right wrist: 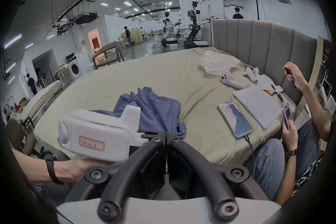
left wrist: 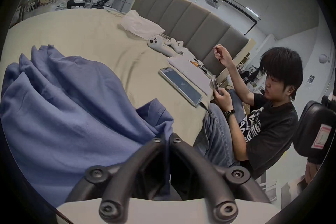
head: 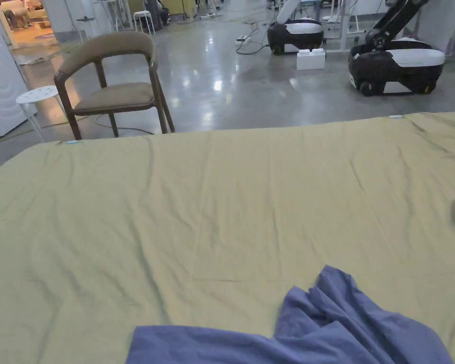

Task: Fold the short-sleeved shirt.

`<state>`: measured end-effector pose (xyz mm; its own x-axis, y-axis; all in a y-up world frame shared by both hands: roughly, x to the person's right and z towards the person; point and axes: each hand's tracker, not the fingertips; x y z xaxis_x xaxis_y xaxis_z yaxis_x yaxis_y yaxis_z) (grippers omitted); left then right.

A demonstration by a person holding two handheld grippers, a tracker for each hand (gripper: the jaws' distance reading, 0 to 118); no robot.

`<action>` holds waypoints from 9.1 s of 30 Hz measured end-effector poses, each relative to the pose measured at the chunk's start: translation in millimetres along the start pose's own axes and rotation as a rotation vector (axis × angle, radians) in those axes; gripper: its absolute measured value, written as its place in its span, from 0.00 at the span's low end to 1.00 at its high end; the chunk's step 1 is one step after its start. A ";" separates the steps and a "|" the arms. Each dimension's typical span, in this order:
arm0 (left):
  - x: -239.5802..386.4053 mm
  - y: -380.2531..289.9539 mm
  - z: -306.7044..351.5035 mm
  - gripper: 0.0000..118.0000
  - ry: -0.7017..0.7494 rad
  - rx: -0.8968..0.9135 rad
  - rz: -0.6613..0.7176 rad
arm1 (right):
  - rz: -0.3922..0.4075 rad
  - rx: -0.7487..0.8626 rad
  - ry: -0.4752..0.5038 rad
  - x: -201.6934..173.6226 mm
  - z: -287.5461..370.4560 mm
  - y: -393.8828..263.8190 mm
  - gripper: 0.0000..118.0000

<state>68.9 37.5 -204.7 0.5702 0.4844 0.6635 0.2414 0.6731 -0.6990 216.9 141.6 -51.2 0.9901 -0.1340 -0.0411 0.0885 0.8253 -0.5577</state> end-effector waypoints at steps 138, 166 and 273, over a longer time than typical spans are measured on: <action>-65.1 246.9 550.6 0.00 0.973 0.873 -0.064 | 0.187 0.504 0.013 -21.8 -52.4 447.4 0.02; -197.3 366.8 490.4 0.00 1.117 0.719 -0.069 | 0.201 0.464 -0.086 -56.9 -177.4 550.4 0.02; -162.6 -170.2 332.6 0.05 0.828 0.000 0.325 | -0.035 -0.204 -0.026 53.5 -66.2 -26.3 0.56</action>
<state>-326.2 30.0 -104.9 0.9954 0.0922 0.0268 -0.0310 0.5724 -0.8194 260.3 76.4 -93.6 0.9895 -0.1446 0.0009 0.1018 0.6920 -0.7147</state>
